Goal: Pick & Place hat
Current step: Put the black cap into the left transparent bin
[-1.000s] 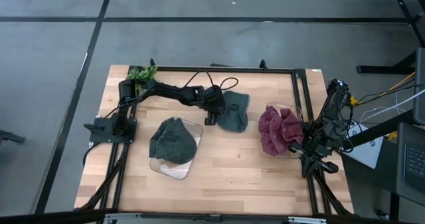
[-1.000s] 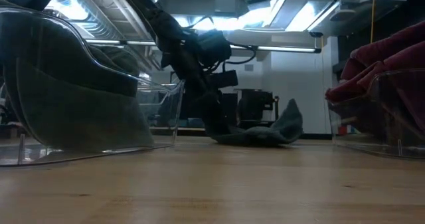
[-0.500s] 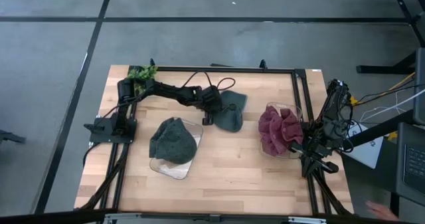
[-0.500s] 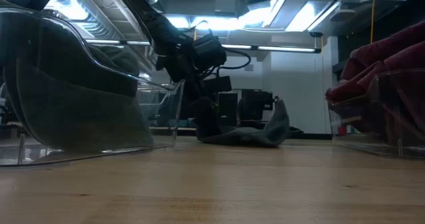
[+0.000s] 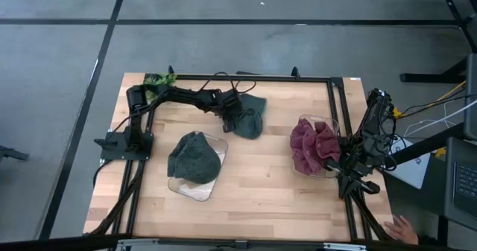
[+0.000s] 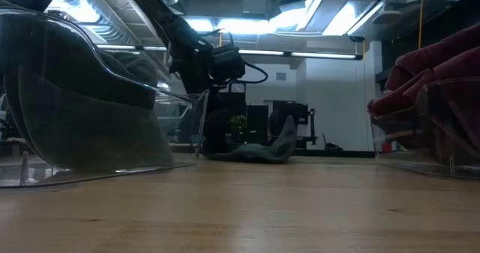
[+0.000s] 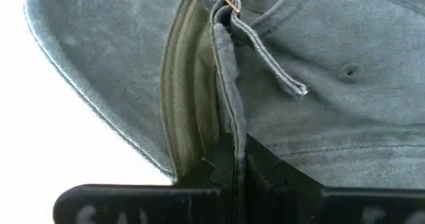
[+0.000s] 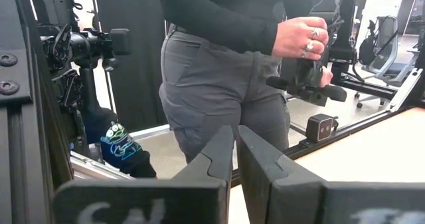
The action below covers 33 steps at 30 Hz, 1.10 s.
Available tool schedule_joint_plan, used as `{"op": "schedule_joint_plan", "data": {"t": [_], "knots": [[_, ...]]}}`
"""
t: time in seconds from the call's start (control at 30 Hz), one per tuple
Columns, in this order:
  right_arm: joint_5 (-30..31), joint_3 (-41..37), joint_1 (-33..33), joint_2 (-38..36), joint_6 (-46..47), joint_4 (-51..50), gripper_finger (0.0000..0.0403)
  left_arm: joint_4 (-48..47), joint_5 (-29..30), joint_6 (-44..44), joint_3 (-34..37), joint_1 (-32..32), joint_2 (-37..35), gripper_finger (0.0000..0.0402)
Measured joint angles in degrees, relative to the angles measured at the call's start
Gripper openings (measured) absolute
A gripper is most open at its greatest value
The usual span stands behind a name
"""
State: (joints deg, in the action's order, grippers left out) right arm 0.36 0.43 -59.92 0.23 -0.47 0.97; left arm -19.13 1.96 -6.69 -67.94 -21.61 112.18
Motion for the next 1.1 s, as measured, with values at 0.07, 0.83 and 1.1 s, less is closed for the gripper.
{"op": "schedule_joint_plan", "data": {"t": [0.07, 0.83, 1.1], "knots": [[0.0, 0.0, 0.01, 0.01, 0.0, -0.02, 0.0024, -1.33, -0.37, 1.03, -0.02, 0.01, -0.06, 0.0014], [0.0, 0.0, 0.02, 0.02, 0.0, -0.02, 0.0024, 2.79, 5.17, -2.58, -0.26, 2.13, -11.11, 0.0177], [0.0, 0.0, 0.01, 0.02, 0.0, 0.0, 0.0024, 1.6, -3.48, -13.51, -0.37, 7.01, -12.2, 0.0169]]}}
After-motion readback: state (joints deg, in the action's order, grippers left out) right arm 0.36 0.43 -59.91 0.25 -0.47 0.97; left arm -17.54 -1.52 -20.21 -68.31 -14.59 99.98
